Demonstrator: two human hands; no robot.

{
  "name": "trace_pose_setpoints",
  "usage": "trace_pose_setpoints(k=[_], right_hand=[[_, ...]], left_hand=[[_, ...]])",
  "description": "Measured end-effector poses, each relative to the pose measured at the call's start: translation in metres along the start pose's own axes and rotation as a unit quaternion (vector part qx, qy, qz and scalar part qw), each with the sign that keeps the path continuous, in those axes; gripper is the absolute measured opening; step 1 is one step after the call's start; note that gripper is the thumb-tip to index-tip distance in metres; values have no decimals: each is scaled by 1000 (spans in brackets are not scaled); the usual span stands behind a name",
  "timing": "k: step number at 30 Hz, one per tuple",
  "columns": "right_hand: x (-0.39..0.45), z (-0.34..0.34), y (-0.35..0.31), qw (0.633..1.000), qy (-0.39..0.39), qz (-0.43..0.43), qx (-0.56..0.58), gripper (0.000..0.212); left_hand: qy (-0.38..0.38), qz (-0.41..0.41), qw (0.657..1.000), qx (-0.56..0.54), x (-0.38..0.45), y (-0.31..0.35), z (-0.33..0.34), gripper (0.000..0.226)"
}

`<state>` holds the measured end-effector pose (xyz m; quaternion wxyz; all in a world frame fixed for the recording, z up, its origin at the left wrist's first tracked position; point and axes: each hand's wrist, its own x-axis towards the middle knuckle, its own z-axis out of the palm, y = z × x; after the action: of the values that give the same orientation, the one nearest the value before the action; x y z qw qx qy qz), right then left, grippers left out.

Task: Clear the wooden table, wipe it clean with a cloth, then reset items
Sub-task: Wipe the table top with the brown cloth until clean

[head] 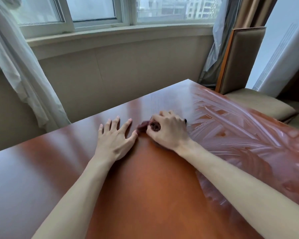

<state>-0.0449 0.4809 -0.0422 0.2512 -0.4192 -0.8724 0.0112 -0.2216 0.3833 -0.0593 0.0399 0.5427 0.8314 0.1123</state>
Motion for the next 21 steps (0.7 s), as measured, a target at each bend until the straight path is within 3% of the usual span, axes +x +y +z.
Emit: trace_pose_setpoints(k=[4, 7, 21], right_hand=[[-79, -30, -14, 998, 20, -61, 10, 29], [-76, -29, -9, 997, 15, -69, 16, 29], [204, 81, 45, 996, 13, 79, -41, 35]], left_hand=[[-11, 4, 1000, -4, -1, 0, -3, 64], [-2, 9, 1000, -9, -1, -1, -1, 63], [19, -7, 1000, 7, 3, -2, 7, 72]])
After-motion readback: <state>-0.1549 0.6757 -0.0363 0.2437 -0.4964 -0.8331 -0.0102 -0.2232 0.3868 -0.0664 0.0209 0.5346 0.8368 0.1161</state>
